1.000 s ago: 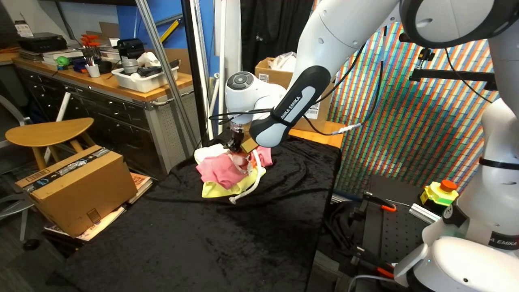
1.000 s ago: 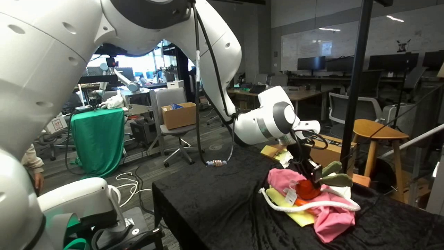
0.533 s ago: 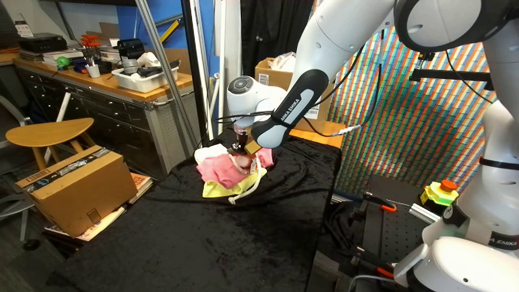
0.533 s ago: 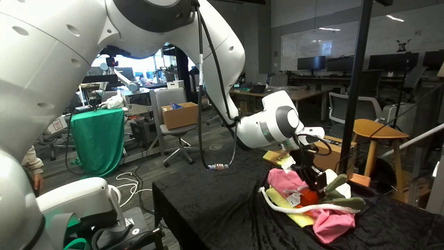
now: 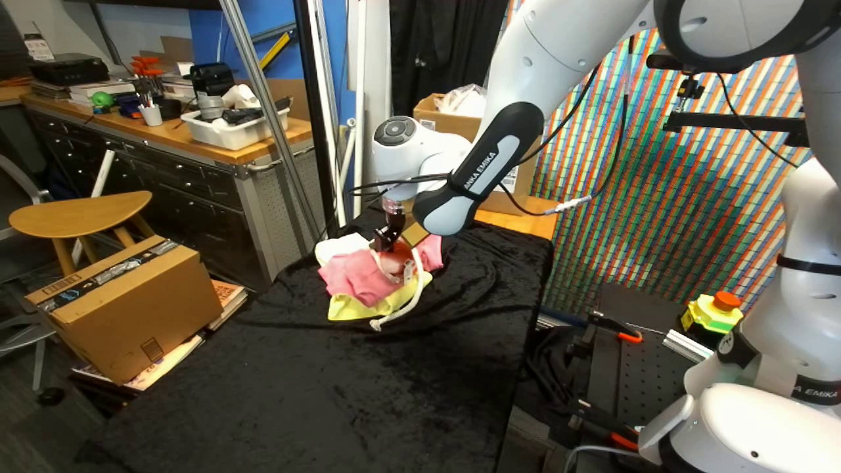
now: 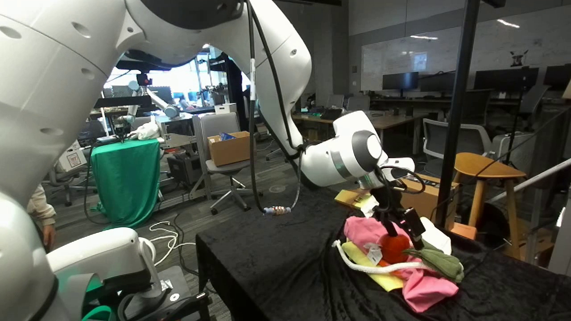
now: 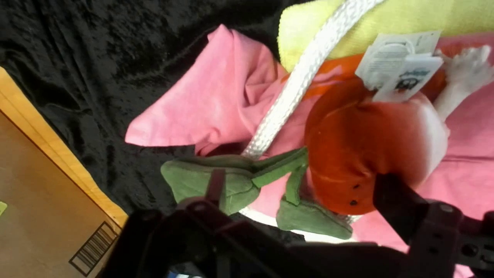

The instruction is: Put all the objects together on the right side of the table

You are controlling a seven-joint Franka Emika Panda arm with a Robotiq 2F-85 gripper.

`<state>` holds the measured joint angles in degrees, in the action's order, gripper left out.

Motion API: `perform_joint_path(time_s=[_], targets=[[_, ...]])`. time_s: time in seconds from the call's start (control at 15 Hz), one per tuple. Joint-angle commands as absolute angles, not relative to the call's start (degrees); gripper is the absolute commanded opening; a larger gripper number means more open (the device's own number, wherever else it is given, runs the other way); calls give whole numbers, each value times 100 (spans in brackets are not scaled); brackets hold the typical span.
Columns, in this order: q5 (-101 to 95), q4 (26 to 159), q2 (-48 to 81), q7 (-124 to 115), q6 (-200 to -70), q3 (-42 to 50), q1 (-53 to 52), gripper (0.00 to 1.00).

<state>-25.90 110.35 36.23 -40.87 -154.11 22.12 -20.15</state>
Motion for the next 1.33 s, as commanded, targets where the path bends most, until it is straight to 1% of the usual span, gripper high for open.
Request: perform_joint_path(time_s=[0.0,0.2,0.4,0.67,0.93,1.27], targets=[[-2616,12178,2515,-3146,-15547,1727,-1762,100],[-2535,13092,1639,-2320,-15528,1345,-1547,100],[-2032,13884,726,-1222,-15236,733,-1075,100],[-863,14659,-519,290,-14317,126,-659,100],[-306,15182,-1800,1069,-13459,52,-646,100],[-111,15798,-3407,1763,-12998,248,-754,100]])
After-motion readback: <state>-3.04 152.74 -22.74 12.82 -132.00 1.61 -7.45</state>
